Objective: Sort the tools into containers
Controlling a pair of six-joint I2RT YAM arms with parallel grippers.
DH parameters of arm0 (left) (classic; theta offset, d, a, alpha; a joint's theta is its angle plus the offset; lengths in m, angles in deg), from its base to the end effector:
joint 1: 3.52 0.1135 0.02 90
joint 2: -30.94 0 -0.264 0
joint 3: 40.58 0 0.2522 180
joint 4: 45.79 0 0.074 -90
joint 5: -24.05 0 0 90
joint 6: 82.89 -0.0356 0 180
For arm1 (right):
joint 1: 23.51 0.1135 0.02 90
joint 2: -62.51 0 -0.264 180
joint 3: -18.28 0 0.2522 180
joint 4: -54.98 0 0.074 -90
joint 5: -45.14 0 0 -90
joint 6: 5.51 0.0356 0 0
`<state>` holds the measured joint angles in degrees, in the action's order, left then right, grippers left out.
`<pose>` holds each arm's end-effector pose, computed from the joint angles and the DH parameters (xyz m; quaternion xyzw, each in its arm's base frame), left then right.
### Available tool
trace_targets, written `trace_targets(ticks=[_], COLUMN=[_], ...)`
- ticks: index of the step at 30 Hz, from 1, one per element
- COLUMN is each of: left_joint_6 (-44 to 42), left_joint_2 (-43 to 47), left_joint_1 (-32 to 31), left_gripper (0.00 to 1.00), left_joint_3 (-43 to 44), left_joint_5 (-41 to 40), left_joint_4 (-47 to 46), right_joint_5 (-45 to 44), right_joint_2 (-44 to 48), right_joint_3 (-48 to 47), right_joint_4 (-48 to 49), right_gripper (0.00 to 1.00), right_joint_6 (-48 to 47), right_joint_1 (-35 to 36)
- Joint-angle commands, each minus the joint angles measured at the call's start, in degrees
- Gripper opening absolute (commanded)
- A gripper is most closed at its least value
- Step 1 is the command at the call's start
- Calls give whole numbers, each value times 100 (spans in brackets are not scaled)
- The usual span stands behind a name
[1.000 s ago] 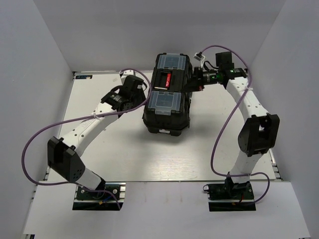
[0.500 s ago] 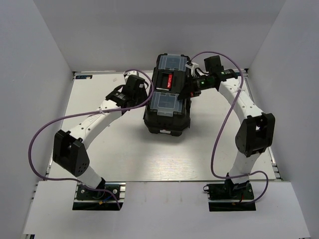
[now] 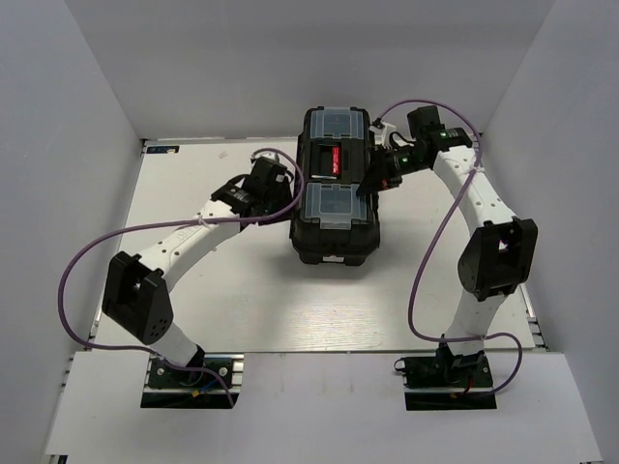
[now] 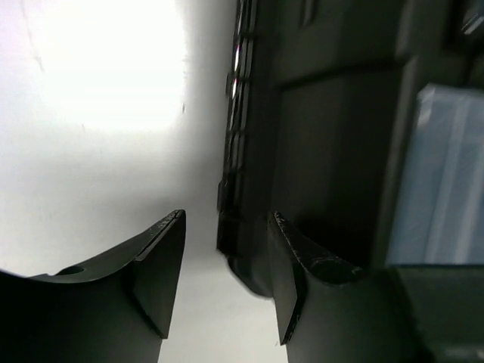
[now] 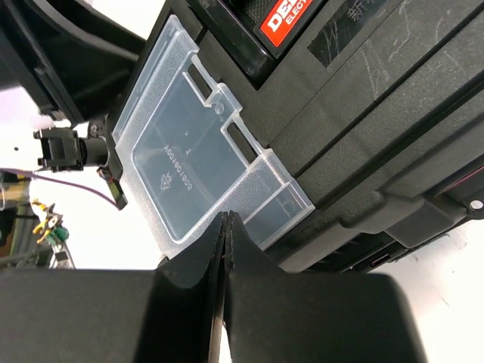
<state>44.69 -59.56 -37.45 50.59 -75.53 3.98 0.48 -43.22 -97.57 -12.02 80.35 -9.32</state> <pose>0.2903 -0.1882 0.2980 -0.0589 0.9323 -0.1399 0.3283 0.3757 0.1211 0.3290 -0.2493 0.8557 0.3911 0.2296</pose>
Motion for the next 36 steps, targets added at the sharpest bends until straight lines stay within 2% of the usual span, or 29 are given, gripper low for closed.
trace_targets(ticks=[1, 7, 11, 12, 13, 14, 15, 16, 17, 18, 19, 20, 21, 24, 25, 28, 29, 31, 34, 36], left_joint_6=[109, 109, 109, 109, 161, 162, 162, 101, -4, -5, -92, -250, -330, -699, -752, -892, -893, -972, -1095, -1156], left_joint_2=[234, 85, 251, 461, 602, 760, 1110, 1296, 1472, 1648, 1954, 2096, 2220, 2633, 2712, 3046, 3134, 3432, 3731, 3828], left_joint_1=[-324, -535, -535, -535, -535, -475, -474, -474, -474, -474, -474, -474, -474, -474, -474, -553, -553, -553, -553, -553], left_gripper=[58, 58, 60, 61, 62, 66, 71, 74, 83, 84, 85, 96, 96, 98, 99, 99, 99, 99, 99, 99], left_joint_3=[-235, -174, -25, 28, 29, 81, 82, 134, 134, 134, 65, -32, -102, -497, -664, -919, -920, -1069, -1131, -1193], left_joint_5=[852, 1257, 749, 399, 239, -15, -174, -315, -481, -483, -535, -536, -440, -27, 61, 62, 62, -25, -228, -316], left_joint_4=[170, 90, 388, 494, 686, 749, 828, 829, 829, 759, 671, 601, 478, 276, 275, 275, 275, 222, 222, 170], right_joint_5=[-1028, -1054, -467, -395, -247, -123, -61, -52, -8, -8, -95, -148, -549, -1350, -2266, -3196, -3746, -3971, -4383, -4481], right_joint_2=[-519, -492, -334, -317, -90, -18, 235, 316, 464, 666, 764, 869, 1244, 1940, 2056, 2548, 2740, 3058, 3786, 4033], right_joint_3=[233, -66, -426, -487, -540, -758, -891, -971, -997, -980, -867, -753, -299, 292, 895, 1583, 1856, 2095, 3129, 3291], right_joint_4=[-1330, -1514, -1795, -1822, -1831, -1831, -1814, -1753, -1717, -1630, -1551, -1393, -1157, -522, -426, -275, -197, -196, 129, 155], right_gripper=[0, 0, 1, 6, 20, 28, 42, 53, 63, 71, 90, 91, 91, 91, 91, 91, 91, 91, 91, 91], right_joint_6=[-764, -842, -1308, -1369, -1413, -1484, -1493, -1510, -1502, -1432, -1405, -1283, -1108, -422, -299, -166, -122, -200, -272, -62], right_joint_1=[-48, -92, -119, -110, -110, -119, -110, -110, -119, -128, -136, -145, -163, -180, -180, -189, -189, -198, -242, -233])
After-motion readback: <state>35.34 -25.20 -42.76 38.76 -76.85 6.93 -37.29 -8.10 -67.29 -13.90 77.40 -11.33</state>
